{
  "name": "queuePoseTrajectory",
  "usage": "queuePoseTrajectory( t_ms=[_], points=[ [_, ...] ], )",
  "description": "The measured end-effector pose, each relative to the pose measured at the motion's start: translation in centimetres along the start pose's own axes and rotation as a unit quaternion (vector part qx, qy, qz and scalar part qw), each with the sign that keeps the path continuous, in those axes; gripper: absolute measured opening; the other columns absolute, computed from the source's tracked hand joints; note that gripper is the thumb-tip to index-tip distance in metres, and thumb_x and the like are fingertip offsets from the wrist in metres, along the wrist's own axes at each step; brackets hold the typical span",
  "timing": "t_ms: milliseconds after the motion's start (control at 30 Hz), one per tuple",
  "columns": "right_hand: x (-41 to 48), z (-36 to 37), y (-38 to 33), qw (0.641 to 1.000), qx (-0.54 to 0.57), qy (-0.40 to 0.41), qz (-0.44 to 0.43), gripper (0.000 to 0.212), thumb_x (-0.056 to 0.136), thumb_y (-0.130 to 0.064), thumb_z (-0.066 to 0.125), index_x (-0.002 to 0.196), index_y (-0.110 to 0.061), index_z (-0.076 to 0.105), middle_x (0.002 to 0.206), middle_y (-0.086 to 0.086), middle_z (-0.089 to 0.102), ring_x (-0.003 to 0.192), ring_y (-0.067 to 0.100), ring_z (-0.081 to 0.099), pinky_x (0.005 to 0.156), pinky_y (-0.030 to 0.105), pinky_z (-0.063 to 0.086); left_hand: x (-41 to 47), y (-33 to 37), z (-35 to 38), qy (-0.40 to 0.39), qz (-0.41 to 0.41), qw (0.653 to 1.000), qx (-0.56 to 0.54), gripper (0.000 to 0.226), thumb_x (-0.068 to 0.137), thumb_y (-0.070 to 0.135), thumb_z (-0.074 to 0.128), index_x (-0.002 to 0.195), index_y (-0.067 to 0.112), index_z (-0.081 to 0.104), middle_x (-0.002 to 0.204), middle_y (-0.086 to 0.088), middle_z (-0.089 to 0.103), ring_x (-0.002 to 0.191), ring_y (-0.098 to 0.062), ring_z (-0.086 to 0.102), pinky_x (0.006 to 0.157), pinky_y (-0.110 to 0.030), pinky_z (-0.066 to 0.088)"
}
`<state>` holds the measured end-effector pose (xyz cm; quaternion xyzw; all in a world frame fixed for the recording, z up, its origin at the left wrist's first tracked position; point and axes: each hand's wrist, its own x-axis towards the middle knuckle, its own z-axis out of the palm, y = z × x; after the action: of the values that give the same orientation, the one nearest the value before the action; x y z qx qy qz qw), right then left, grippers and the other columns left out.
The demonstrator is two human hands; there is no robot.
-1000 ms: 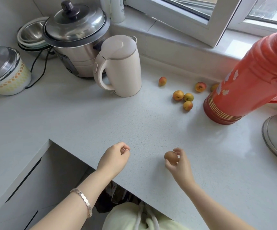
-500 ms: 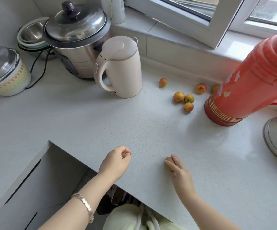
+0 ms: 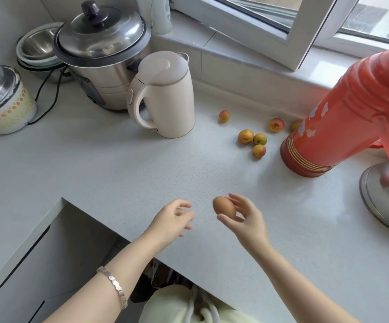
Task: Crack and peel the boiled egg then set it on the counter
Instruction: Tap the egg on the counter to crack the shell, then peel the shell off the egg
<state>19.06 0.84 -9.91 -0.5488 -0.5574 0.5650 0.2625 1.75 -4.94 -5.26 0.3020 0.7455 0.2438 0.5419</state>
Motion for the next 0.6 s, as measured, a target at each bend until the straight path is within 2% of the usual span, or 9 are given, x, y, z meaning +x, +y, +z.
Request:
queuePoseTrajectory(
  t_ms=[67, 133, 267, 367, 500, 600],
  points=[
    [-0.1, -0.5, -2.5, 0.998, 0.014, -0.05, -0.034, 0.043, 0.066, -0.005, 0.078, 0.094, -0.031, 0.059, 0.098, -0.013, 0.063, 0.092, 0.001, 0.061, 0.071, 0.01, 0.052, -0.6, 1.4, 0.2, -0.077, -0.018, 0.989, -0.127, 0.039, 0.09, 0.03, 0.053, 0.127, 0.026, 0.045, 0.116, -0.002, 0.059, 0.096, -0.017, 0.066, 0.078, -0.031, 0.056],
    [-0.4, -0.9, -4.3, 0.992, 0.022, -0.112, -0.05, 0.043, 0.064, -0.003, 0.078, 0.089, -0.034, 0.06, 0.1, -0.005, 0.064, 0.088, 0.002, 0.065, 0.07, 0.015, 0.054, -1.1, 2.3, 0.2, -0.13, -0.012, 0.969, -0.21, 0.042, 0.088, 0.031, 0.056, 0.128, 0.03, 0.045, 0.117, -0.003, 0.06, 0.095, -0.021, 0.068, 0.078, -0.034, 0.058],
    [-1.2, -1.2, -6.0, 0.979, -0.02, -0.186, -0.084, 0.042, 0.062, -0.006, 0.081, 0.09, -0.032, 0.063, 0.102, 0.006, 0.064, 0.091, 0.011, 0.068, 0.076, 0.024, 0.056, -1.8, 2.8, 0.4, -0.133, 0.02, 0.963, -0.235, 0.03, 0.085, 0.019, 0.06, 0.115, 0.019, 0.06, 0.105, -0.008, 0.069, 0.081, -0.017, 0.069, 0.07, -0.029, 0.058],
    [-2.0, -1.4, -6.5, 0.978, -0.026, -0.176, -0.107, 0.039, 0.065, -0.009, 0.079, 0.09, -0.035, 0.063, 0.098, 0.0, 0.068, 0.09, 0.01, 0.068, 0.079, 0.023, 0.056, -2.4, 2.6, 0.4, -0.117, 0.025, 0.959, -0.255, 0.02, 0.083, 0.02, 0.061, 0.102, 0.017, 0.066, 0.099, -0.006, 0.069, 0.077, -0.014, 0.069, 0.062, -0.024, 0.055],
    [-2.9, -1.7, -6.7, 0.981, -0.035, -0.124, -0.148, 0.031, 0.072, -0.012, 0.073, 0.088, -0.037, 0.065, 0.093, -0.012, 0.067, 0.088, 0.005, 0.067, 0.078, 0.02, 0.055, -3.2, 2.8, 0.1, -0.09, 0.043, 0.958, -0.269, 0.045, 0.069, 0.033, 0.065, 0.109, 0.011, 0.065, 0.096, -0.009, 0.071, 0.077, -0.02, 0.072, 0.056, -0.02, 0.053],
    [-3.3, -1.4, -6.9, 0.978, -0.061, -0.09, -0.179, 0.022, 0.072, -0.013, 0.073, 0.091, -0.025, 0.071, 0.09, -0.013, 0.066, 0.085, 0.004, 0.067, 0.075, 0.019, 0.055, -3.7, 3.0, 0.0, -0.073, 0.058, 0.959, -0.266, 0.051, 0.065, 0.035, 0.065, 0.109, 0.011, 0.065, 0.098, -0.011, 0.071, 0.078, -0.021, 0.072, 0.058, -0.021, 0.054]
  ],
)
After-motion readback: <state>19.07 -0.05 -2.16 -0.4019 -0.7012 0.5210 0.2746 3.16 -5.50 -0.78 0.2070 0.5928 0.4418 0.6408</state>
